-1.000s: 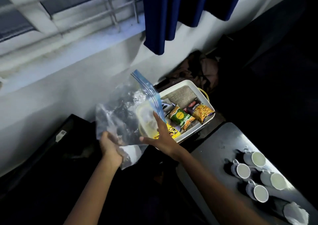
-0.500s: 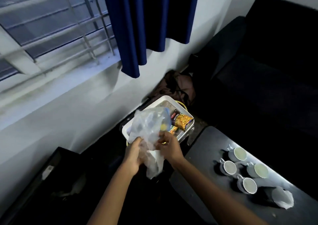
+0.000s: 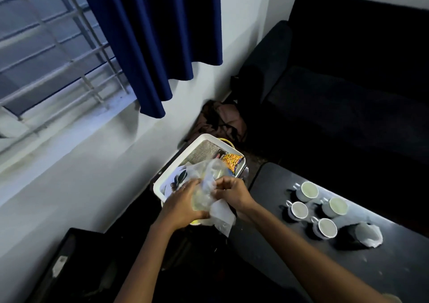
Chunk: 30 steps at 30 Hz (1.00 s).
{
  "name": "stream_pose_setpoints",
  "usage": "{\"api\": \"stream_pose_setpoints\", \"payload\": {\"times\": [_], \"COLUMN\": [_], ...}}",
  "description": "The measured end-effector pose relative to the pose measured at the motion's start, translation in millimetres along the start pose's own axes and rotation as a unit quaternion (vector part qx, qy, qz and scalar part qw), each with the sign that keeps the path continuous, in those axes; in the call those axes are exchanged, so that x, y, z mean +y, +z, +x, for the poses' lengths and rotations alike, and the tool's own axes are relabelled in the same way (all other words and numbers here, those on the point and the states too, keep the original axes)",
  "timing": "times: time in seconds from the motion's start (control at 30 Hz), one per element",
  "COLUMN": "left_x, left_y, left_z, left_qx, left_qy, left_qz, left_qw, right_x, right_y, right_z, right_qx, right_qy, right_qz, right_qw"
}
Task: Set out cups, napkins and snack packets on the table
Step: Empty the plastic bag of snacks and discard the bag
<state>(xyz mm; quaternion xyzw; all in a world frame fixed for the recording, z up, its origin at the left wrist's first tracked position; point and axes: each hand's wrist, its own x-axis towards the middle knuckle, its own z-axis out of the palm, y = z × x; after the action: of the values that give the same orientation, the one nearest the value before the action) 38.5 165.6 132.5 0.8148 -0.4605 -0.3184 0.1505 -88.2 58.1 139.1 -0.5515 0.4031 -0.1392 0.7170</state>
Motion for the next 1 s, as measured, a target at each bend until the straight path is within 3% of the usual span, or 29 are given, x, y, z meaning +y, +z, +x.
{"api": "stream_pose_setpoints", "payload": {"times": [0.07,0.23,0.33,0.43,0.57,0.63,0.8,1.0], "left_x": [1.9,10.7,8.9,5.1,18.6,28.1,49.2,86.1], "left_y": [1.4,6.8,11.2,12.6,15.9,20.0,33.0,65.8], "left_z": [-2.4,-3.2,-1.2,3.2,8.5,12.6,25.0,31.3], "left_qx": [0.013,0.094,0.122,0.122,0.049,0.052,0.081,-0.014], "left_qy": [-0.020,-0.040,-0.062,-0.074,-0.034,-0.024,-0.021,-0.011], "left_qz": [-0.088,-0.086,-0.112,-0.139,-0.229,-0.248,-0.242,-0.240], "left_qw": [0.996,0.991,0.984,0.980,0.972,0.967,0.967,0.971], "right_x": [-8.3,-21.8,-25.5,-29.7,-21.8,-12.4,18.0,44.0], "right_y": [-3.3,-14.0,-21.9,-40.7,-60.2,-57.0,-52.5,-70.0], "right_z": [-3.5,-12.1,-16.9,-21.5,-32.7,-38.6,-49.6,-67.5], "right_qx": [-0.024,-0.048,0.016,0.052,-0.102,-0.113,0.020,0.211], "right_qy": [-0.004,-0.005,-0.009,-0.072,-0.065,-0.049,-0.049,-0.012], "right_qz": [0.026,0.052,0.037,-0.070,-0.183,-0.173,-0.182,-0.191], "right_qw": [0.999,0.998,0.999,0.994,0.976,0.977,0.982,0.959]}}
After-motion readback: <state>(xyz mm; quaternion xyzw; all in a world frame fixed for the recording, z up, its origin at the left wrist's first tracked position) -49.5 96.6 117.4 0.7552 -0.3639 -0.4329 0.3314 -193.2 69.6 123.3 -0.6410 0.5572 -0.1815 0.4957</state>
